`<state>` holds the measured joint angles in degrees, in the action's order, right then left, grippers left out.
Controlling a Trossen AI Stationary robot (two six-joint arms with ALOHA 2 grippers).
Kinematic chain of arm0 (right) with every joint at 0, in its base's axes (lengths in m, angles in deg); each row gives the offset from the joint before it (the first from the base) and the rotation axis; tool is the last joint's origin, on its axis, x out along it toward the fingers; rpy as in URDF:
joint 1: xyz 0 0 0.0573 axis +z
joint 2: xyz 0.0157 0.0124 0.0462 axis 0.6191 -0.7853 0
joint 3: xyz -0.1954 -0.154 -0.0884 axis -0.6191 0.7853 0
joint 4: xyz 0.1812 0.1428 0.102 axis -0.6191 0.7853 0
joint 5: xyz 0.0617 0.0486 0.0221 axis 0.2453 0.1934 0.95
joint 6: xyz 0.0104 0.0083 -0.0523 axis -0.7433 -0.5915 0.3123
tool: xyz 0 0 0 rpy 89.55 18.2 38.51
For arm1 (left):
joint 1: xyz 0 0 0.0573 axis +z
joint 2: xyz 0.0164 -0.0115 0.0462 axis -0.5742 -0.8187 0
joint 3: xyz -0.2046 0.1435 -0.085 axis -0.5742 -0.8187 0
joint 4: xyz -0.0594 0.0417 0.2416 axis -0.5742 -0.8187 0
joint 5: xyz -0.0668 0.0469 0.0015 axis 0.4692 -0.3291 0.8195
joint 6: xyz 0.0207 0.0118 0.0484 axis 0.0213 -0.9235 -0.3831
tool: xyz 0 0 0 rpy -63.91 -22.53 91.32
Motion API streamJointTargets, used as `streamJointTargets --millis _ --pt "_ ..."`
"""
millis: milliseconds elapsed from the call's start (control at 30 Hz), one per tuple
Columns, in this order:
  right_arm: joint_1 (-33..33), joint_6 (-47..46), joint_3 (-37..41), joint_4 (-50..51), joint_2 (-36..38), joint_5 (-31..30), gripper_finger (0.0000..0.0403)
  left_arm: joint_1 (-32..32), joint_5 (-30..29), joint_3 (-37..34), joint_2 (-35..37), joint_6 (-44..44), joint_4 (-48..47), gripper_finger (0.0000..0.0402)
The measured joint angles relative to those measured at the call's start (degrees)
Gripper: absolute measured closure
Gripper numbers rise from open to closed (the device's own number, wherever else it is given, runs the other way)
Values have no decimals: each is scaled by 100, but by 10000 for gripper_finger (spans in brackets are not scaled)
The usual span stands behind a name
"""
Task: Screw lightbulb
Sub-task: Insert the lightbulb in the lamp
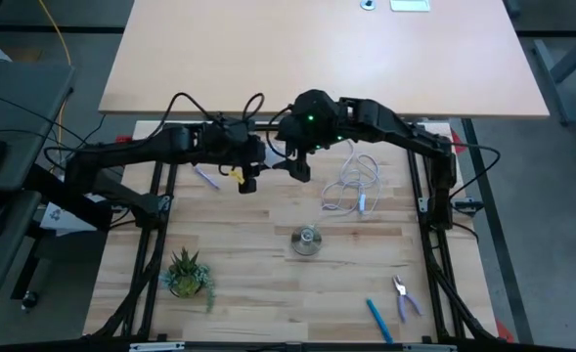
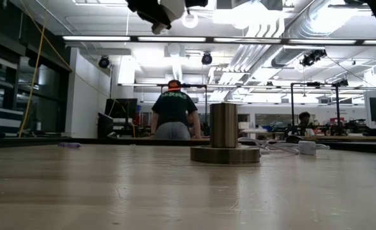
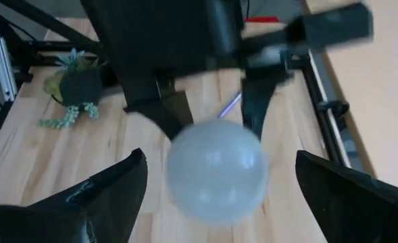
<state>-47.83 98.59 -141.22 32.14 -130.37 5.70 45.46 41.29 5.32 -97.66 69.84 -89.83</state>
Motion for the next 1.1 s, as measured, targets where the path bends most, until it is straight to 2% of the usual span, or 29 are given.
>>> streamJointTargets --millis 300,633,1100 --pt "0 190 0 339 -45 -155 43 7 -11 7 -101 -34 504 248" --pt "-7 67 -2 277 -192 -342 44 7 -17 122 -101 -238 443 248" --pt "-15 295 -2 185 -170 -385 93 7 -137 122 -98 -236 311 248"
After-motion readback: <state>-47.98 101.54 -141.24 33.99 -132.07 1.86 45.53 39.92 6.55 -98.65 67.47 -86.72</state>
